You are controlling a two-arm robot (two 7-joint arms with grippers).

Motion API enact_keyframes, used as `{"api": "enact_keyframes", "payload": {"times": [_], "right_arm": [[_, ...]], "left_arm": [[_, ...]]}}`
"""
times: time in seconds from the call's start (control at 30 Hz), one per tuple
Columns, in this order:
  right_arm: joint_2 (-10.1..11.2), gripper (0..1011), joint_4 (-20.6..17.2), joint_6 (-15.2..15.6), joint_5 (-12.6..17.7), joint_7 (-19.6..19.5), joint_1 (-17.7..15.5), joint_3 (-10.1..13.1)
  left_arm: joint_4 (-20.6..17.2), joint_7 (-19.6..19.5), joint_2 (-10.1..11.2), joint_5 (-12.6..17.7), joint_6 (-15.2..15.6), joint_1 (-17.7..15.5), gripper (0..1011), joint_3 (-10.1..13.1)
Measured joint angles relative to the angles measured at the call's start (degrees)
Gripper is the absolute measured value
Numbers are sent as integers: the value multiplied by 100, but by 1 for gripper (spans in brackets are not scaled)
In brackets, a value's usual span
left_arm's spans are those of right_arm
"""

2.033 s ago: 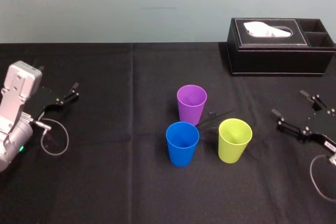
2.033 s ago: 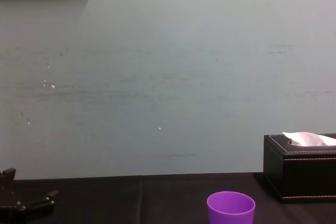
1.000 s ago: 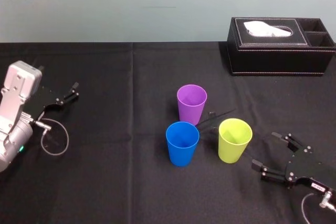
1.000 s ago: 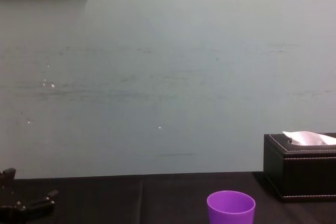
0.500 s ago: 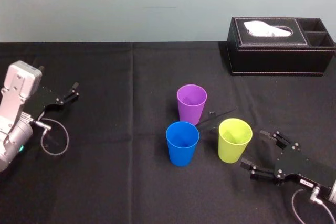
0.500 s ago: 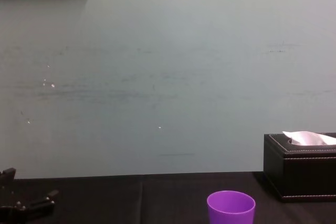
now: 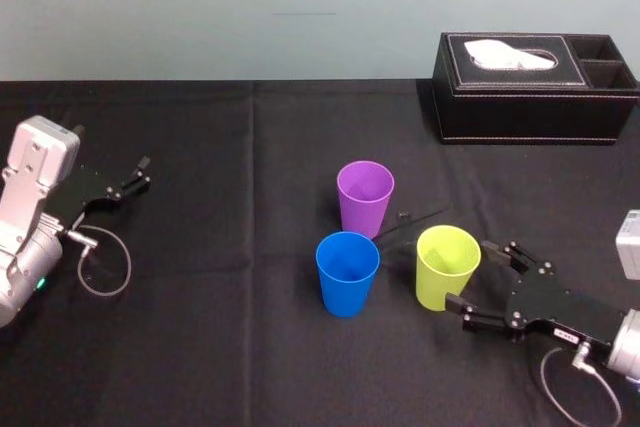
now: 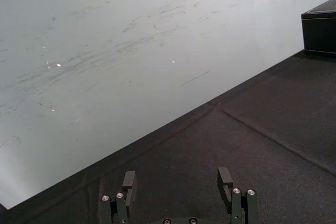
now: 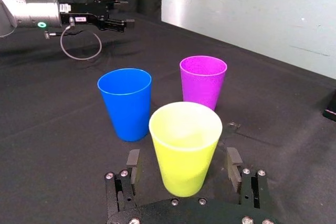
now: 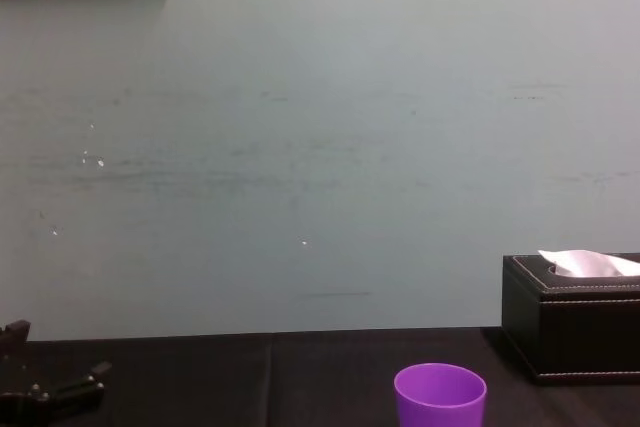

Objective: Stack the three plastic cups sequentially using one hand.

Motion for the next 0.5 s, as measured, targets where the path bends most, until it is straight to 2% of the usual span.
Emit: {"api": "enact_keyframes", "payload": {"times": [0.5], "right_arm": [[-313,1004,325,156,-288,-129,513,-331]], "left_arm": [[0,0,0,0,0,0,1011,0]]}}
